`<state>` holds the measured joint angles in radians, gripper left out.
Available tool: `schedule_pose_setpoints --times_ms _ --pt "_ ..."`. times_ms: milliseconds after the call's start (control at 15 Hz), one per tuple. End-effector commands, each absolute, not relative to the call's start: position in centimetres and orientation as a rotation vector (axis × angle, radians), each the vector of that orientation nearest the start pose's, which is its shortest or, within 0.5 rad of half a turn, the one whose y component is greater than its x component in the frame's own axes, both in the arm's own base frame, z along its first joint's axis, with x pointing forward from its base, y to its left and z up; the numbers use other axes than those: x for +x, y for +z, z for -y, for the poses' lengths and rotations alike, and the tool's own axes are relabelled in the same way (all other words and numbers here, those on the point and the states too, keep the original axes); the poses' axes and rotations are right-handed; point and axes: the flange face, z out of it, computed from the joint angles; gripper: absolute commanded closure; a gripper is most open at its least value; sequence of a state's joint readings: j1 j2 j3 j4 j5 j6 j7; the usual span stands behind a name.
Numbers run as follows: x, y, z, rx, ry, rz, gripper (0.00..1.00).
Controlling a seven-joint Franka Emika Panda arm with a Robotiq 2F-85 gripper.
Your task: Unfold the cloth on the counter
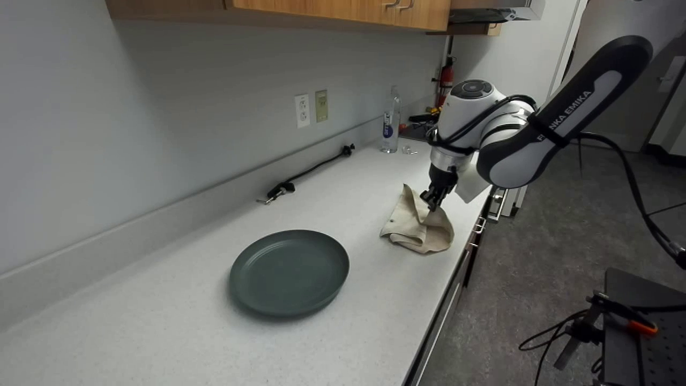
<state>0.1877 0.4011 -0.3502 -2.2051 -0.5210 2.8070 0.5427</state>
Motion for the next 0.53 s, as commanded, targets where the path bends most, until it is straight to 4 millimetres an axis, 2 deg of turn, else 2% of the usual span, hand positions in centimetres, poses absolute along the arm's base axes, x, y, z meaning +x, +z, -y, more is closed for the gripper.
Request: schedule_pose_setpoints --times_ms 0,200,467 --pt "56.1 22.7 7.5 -3.401 -0.445 -0.303 1.00" --pt "55.8 22.7 8.6 -3.436 -0.434 -0.366 1.00" --pt "54.6 23.1 12.7 -3.617 -0.464 -0.596 1.00"
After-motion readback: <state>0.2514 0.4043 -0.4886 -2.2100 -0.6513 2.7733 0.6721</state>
